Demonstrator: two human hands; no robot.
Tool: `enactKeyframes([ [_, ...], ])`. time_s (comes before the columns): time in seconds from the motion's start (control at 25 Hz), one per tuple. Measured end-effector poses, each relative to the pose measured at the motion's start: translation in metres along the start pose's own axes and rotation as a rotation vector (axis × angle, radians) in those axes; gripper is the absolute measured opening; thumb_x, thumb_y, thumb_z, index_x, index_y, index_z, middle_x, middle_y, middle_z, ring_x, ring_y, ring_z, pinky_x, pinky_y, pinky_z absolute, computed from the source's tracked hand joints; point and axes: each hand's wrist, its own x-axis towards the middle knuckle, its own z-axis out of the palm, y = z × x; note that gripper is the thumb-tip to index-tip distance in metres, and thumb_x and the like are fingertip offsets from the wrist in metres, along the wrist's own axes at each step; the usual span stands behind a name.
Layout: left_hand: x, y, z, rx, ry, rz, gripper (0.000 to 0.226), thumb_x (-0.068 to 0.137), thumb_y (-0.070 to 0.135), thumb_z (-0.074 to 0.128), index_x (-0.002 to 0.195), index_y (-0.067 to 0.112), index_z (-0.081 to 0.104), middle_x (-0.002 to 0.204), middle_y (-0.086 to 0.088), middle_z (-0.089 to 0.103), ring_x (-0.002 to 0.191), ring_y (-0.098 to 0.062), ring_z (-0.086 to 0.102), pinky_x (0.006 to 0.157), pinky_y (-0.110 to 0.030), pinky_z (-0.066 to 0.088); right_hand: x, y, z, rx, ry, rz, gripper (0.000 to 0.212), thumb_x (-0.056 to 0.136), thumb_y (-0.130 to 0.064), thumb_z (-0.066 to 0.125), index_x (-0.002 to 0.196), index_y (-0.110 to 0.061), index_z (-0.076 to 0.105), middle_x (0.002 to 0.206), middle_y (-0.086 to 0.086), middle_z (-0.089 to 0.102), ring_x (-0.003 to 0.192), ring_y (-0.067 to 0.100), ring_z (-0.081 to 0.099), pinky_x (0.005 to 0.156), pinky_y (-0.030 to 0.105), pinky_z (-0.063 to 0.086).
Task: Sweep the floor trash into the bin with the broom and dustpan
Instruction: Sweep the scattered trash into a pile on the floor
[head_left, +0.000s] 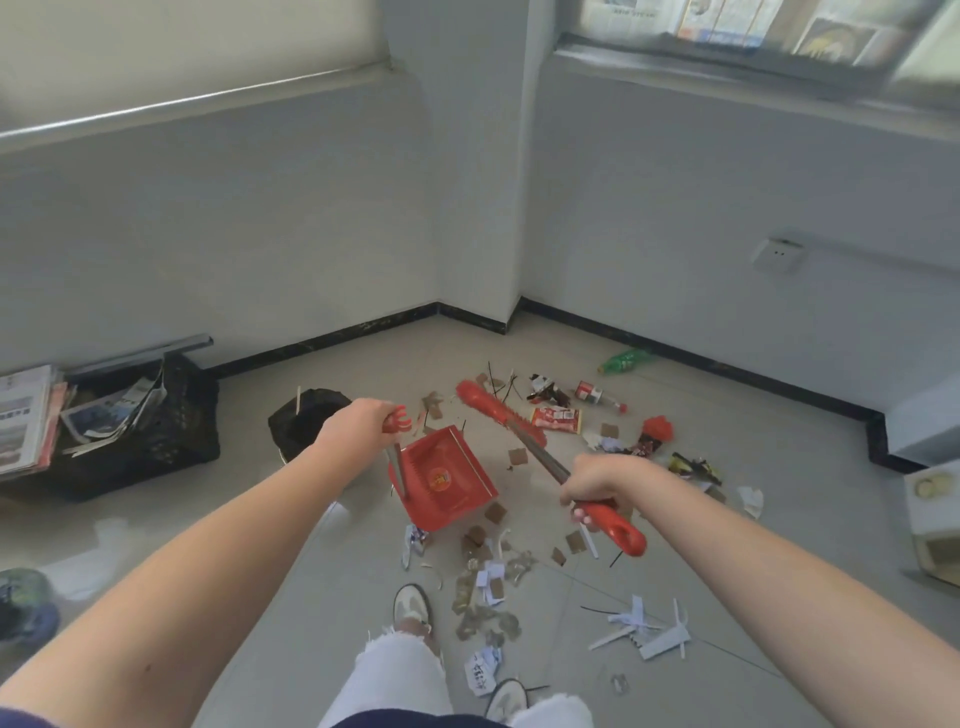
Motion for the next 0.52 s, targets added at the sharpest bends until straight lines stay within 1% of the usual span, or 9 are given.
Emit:
enactKeyframes([
  [0.04, -0.007, 0.000, 0.004, 0.011, 0.004, -0.005, 0.019, 0.089, 0.029, 0.065, 0.101, 0.015, 0.067, 0.091, 0.002, 0.066, 0.084, -0.019, 0.063, 0.071, -0.029, 0.048, 0.000, 0.011, 0.003, 0.029, 0.017, 0.012, 0.021, 0.095, 0.003, 0.043, 0.115, 0.000, 0.037, 0.070, 0.011, 0.049, 0.044, 0.013, 0.045, 0.039, 0.022, 0.043],
  [0.12, -0.017, -0.002, 0.009, 0.022, 0.004, -0.005, 0.018, 0.088, 0.031, 0.065, 0.098, 0.017, 0.067, 0.090, 0.002, 0.067, 0.084, -0.020, 0.064, 0.071, -0.030, 0.049, 0.001, 0.025, 0.009, 0.081, 0.062, 0.008, 0.011, 0.094, 0.004, 0.039, 0.104, -0.001, 0.040, 0.066, 0.009, 0.044, 0.042, 0.011, 0.040, 0.036, 0.020, 0.037],
  [0.2, -0.020, -0.004, 0.008, 0.006, 0.009, -0.001, 0.017, 0.087, 0.033, 0.065, 0.096, 0.019, 0.066, 0.090, 0.004, 0.067, 0.085, -0.019, 0.065, 0.070, -0.029, 0.050, 0.006, 0.031, 0.013, 0.213, 0.091, 0.014, 0.008, 0.092, 0.004, 0.039, 0.094, -0.003, 0.041, 0.062, 0.008, 0.042, 0.036, 0.010, 0.039, 0.035, 0.017, 0.035],
  [0.24, -0.019, -0.006, 0.009, -0.004, 0.016, -0.005, 0.017, 0.087, 0.035, 0.064, 0.097, 0.021, 0.065, 0.091, 0.005, 0.068, 0.085, -0.017, 0.065, 0.070, -0.029, 0.051, 0.007, 0.032, 0.016, 0.237, 0.101, 0.016, 0.007, 0.092, 0.004, 0.039, 0.091, -0.003, 0.041, 0.061, 0.008, 0.043, 0.035, 0.010, 0.039, 0.034, 0.017, 0.034],
  [0.28, -0.018, -0.009, 0.009, -0.014, 0.028, -0.018, 0.016, 0.087, 0.037, 0.064, 0.098, 0.024, 0.064, 0.091, 0.009, 0.067, 0.085, -0.014, 0.064, 0.069, -0.027, 0.050, 0.007, 0.031, 0.021, 0.212, 0.116, 0.011, 0.007, 0.091, 0.003, 0.040, 0.088, -0.003, 0.042, 0.060, 0.008, 0.044, 0.035, 0.011, 0.040, 0.034, 0.017, 0.035],
  [0.32, -0.017, -0.014, 0.008, -0.029, 0.042, -0.037, 0.015, 0.088, 0.040, 0.063, 0.098, 0.029, 0.062, 0.090, 0.013, 0.066, 0.083, -0.010, 0.061, 0.064, -0.024, 0.047, 0.009, 0.030, 0.027, 0.128, 0.139, -0.002, 0.008, 0.090, 0.001, 0.041, 0.084, -0.003, 0.043, 0.059, 0.009, 0.047, 0.036, 0.013, 0.042, 0.035, 0.018, 0.036],
  [0.4, -0.013, -0.035, 0.003, -0.084, 0.053, -0.084, 0.012, 0.087, 0.041, 0.064, 0.095, 0.034, 0.058, 0.082, 0.018, 0.060, 0.076, -0.005, 0.055, 0.056, -0.018, 0.038, 0.012, 0.024, 0.039, 0.001, 0.188, -0.008, 0.013, 0.089, 0.001, 0.042, 0.077, -0.005, 0.042, 0.057, 0.012, 0.050, 0.037, 0.018, 0.044, 0.035, 0.020, 0.038],
  [0.44, -0.011, -0.050, 0.001, -0.119, 0.049, -0.114, 0.012, 0.087, 0.040, 0.066, 0.088, 0.032, 0.057, 0.079, 0.017, 0.058, 0.074, -0.006, 0.056, 0.055, -0.020, 0.037, 0.014, 0.018, 0.042, -0.029, 0.209, -0.009, 0.015, 0.088, 0.001, 0.041, 0.075, -0.005, 0.042, 0.056, 0.013, 0.051, 0.037, 0.019, 0.045, 0.035, 0.021, 0.038],
  [0.52, -0.012, -0.085, 0.002, -0.197, 0.025, -0.161, 0.025, 0.085, 0.035, 0.068, 0.071, 0.024, 0.050, 0.077, 0.007, 0.061, 0.074, -0.015, 0.060, 0.058, -0.026, 0.040, 0.025, 0.005, 0.042, -0.060, 0.238, -0.006, 0.017, 0.089, 0.000, 0.042, 0.073, -0.007, 0.042, 0.057, 0.014, 0.052, 0.039, 0.020, 0.046, 0.036, 0.022, 0.039],
])
